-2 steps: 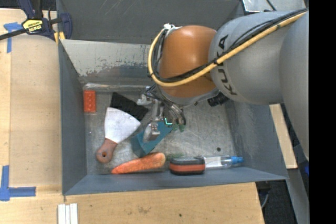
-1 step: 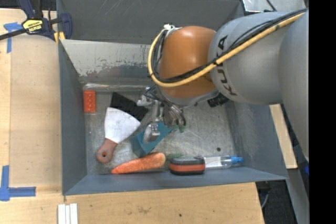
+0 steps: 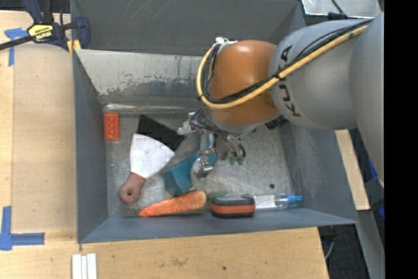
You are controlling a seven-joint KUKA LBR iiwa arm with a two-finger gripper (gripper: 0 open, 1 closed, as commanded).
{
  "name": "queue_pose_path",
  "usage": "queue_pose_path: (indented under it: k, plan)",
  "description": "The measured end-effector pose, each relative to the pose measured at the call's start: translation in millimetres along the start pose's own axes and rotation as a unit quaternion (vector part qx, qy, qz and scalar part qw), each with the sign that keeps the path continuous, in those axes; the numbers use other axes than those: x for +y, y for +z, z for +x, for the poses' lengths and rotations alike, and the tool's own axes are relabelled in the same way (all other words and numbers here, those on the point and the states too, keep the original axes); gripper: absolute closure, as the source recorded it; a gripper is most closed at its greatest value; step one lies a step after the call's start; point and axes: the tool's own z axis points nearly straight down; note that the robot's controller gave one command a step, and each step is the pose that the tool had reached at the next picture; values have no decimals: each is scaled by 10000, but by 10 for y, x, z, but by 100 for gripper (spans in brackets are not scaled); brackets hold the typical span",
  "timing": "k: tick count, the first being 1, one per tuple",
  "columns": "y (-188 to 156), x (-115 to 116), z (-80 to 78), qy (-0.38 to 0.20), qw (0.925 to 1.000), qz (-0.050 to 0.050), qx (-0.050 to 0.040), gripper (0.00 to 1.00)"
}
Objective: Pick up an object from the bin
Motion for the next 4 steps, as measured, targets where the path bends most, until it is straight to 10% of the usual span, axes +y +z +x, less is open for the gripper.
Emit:
queue_pose_path:
  k: [3,4]
  plan:
    - [277,-251,17,-196,9998,-1,34,0]
    - [388,-190,-75,-1301,9915,12,-51,100]
